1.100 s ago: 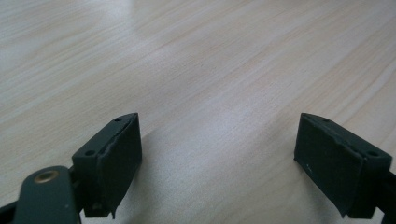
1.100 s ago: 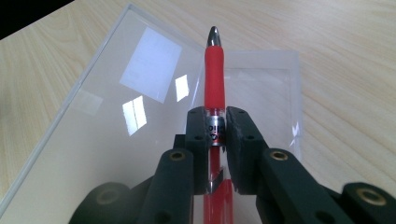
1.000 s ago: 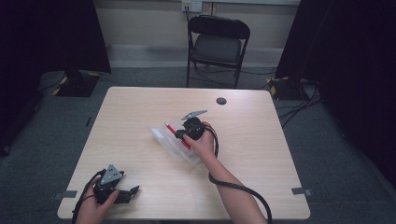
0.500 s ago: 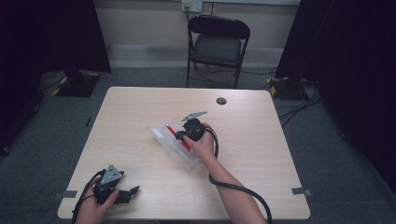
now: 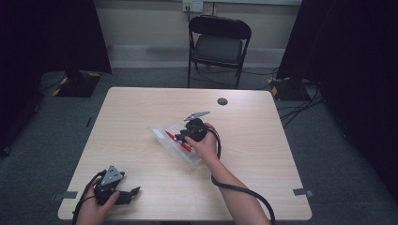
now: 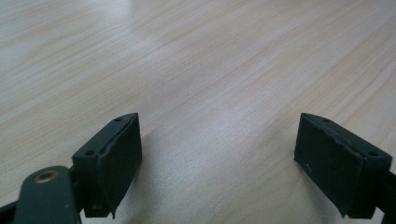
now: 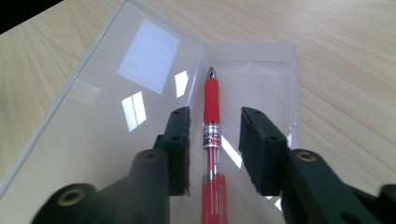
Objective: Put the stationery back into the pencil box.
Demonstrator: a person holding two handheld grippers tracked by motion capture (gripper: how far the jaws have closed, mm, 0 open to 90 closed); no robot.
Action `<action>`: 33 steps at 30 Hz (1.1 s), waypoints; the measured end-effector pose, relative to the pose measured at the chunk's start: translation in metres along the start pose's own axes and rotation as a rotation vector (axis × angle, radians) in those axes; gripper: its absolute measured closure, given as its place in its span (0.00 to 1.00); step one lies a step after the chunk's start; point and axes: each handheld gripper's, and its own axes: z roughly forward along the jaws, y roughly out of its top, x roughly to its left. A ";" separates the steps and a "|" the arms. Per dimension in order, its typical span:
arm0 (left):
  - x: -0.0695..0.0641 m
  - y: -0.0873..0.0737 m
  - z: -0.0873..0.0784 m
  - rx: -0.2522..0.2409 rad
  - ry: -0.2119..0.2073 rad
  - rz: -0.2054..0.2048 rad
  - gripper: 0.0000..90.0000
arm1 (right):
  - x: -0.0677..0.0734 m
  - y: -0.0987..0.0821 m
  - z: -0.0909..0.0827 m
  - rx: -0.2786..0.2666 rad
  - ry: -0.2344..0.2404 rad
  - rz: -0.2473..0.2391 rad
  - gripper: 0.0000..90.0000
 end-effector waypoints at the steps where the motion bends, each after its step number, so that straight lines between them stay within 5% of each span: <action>1: 0.000 0.000 0.000 0.000 0.000 0.000 0.16 | 0.000 0.000 -0.002 0.001 -0.003 -0.003 0.63; 9: 0.000 0.000 0.000 0.000 0.000 0.000 0.16 | 0.001 0.000 -0.017 -0.007 -0.014 -0.033 0.37; 23: 0.000 0.000 0.000 -0.002 -0.003 -0.005 0.16 | -0.006 -0.009 -0.042 -0.006 -0.010 -0.050 0.22; 33: 0.000 0.000 0.000 0.001 0.000 -0.006 0.17 | -0.012 -0.020 -0.064 -0.001 -0.005 -0.050 0.21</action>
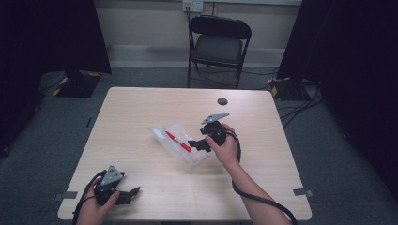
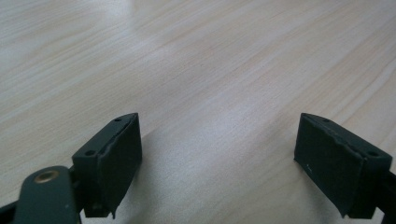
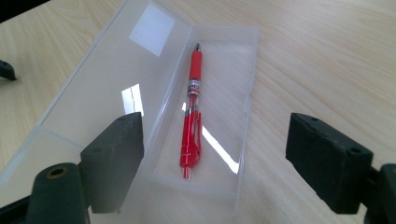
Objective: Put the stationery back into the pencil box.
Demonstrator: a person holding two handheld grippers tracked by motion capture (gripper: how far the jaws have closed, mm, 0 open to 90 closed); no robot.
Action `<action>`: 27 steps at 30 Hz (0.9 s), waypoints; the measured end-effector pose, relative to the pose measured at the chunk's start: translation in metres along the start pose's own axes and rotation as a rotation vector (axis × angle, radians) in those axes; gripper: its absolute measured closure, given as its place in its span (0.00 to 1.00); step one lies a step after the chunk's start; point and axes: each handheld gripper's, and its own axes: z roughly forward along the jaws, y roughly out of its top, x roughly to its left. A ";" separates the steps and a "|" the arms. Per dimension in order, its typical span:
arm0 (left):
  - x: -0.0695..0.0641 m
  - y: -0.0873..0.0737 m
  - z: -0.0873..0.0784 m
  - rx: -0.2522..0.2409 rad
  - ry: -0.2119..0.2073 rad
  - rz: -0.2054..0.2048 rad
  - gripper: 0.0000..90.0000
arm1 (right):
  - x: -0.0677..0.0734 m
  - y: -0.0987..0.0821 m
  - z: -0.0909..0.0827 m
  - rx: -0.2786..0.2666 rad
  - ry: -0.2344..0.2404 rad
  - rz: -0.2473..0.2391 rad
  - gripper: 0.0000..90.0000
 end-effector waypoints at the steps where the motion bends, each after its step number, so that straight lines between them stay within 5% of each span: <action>1: 0.000 0.000 0.000 0.000 0.000 0.000 0.17 | 0.000 -0.001 -0.002 0.000 0.000 0.000 0.21; 27: 0.000 0.000 0.000 -0.004 0.000 -0.002 0.17 | -0.012 -0.033 -0.046 0.021 -0.010 -0.035 0.21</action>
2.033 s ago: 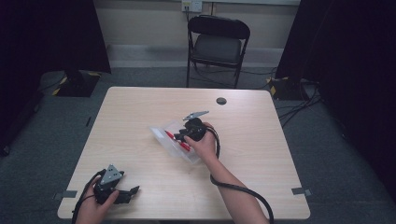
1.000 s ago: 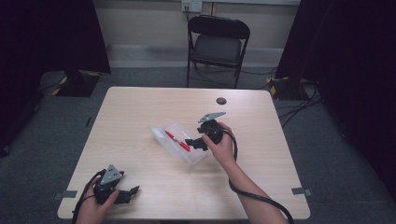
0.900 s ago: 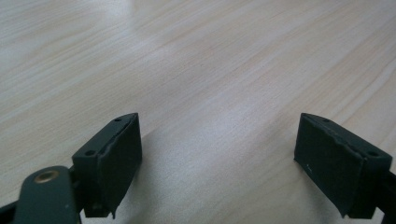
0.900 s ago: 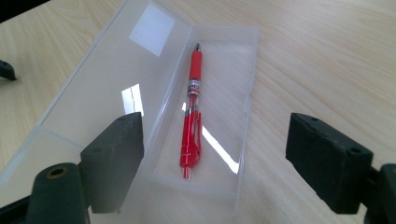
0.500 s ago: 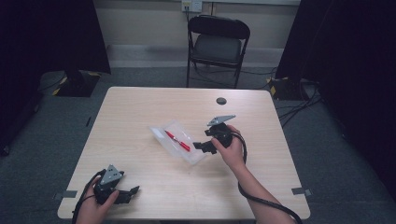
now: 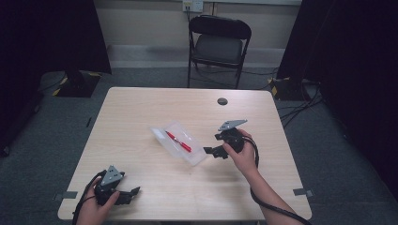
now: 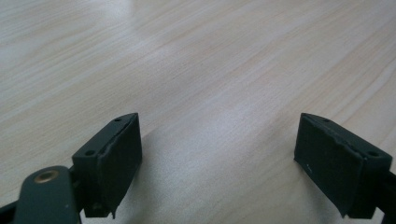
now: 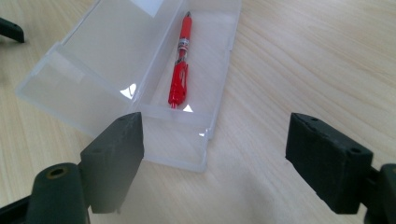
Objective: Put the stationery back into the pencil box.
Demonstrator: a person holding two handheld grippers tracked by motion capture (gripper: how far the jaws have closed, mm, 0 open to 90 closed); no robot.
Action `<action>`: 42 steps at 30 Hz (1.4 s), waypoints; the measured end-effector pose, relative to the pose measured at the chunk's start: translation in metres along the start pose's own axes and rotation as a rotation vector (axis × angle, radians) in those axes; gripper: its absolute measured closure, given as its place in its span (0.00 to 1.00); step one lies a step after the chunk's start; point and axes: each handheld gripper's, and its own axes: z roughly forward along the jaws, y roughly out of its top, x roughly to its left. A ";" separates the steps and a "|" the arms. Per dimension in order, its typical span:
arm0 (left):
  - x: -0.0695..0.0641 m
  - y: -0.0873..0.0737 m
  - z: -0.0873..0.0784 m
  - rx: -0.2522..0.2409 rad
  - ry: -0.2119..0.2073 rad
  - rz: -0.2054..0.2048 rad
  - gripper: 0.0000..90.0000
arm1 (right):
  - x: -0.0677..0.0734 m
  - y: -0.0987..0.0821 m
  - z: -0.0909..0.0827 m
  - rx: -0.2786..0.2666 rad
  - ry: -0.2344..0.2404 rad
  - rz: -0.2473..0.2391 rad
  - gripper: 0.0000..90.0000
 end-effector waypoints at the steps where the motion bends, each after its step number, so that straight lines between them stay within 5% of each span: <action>1: 0.000 0.000 0.000 0.000 0.001 0.000 0.16 | 0.000 -0.001 -0.001 -0.001 -0.004 -0.005 0.21; 42: 0.000 0.000 0.000 -0.004 0.003 0.002 0.17 | 0.002 -0.081 -0.036 0.039 -0.023 0.011 0.22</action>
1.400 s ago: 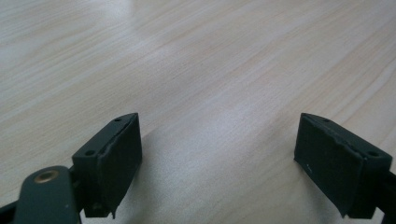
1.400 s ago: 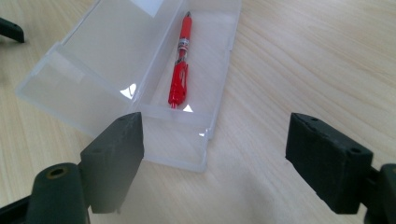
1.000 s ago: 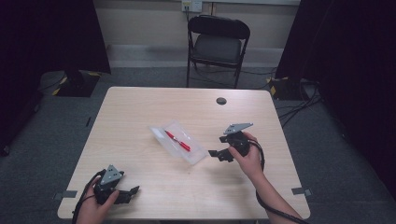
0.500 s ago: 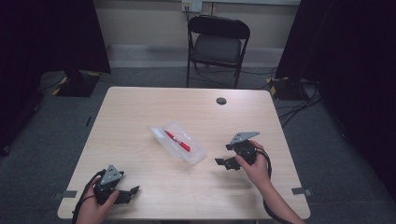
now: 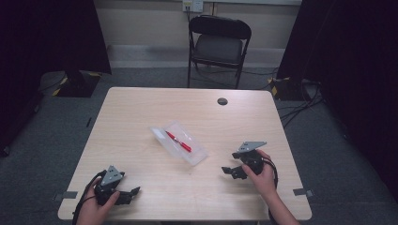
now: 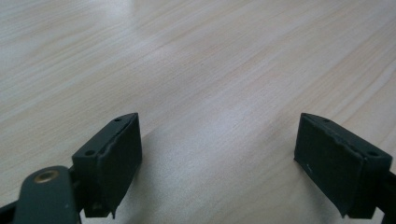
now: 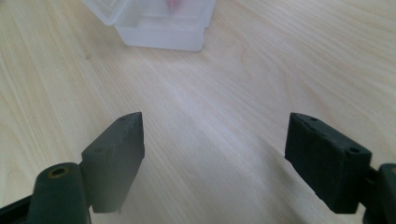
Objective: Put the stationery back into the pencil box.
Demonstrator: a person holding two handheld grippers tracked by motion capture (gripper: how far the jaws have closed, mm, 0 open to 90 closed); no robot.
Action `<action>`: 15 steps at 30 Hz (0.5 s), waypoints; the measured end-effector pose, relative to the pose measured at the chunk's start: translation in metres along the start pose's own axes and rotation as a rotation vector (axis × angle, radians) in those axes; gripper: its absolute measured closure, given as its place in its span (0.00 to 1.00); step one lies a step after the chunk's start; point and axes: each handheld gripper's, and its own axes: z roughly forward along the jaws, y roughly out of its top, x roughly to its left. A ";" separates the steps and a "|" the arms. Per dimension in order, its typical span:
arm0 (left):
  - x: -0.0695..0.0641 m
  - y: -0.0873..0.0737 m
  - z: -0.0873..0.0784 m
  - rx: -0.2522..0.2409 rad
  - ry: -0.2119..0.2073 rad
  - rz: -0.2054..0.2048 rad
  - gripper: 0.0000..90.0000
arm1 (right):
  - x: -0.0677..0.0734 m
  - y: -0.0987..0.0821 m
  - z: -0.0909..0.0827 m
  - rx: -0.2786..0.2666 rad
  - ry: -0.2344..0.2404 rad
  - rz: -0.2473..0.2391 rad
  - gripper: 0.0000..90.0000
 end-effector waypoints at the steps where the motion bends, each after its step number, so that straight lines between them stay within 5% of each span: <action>1: 0.000 0.000 0.000 0.000 0.000 0.000 0.16 | 0.000 -0.002 -0.001 -0.001 -0.002 0.002 0.22; 9: 0.000 0.000 0.000 0.000 0.000 0.001 0.16 | 0.001 -0.016 -0.001 0.051 -0.031 -0.060 0.21; 15: 0.000 0.000 0.000 0.001 0.000 0.001 0.16 | -0.002 -0.025 0.001 -0.011 -0.009 -0.088 0.18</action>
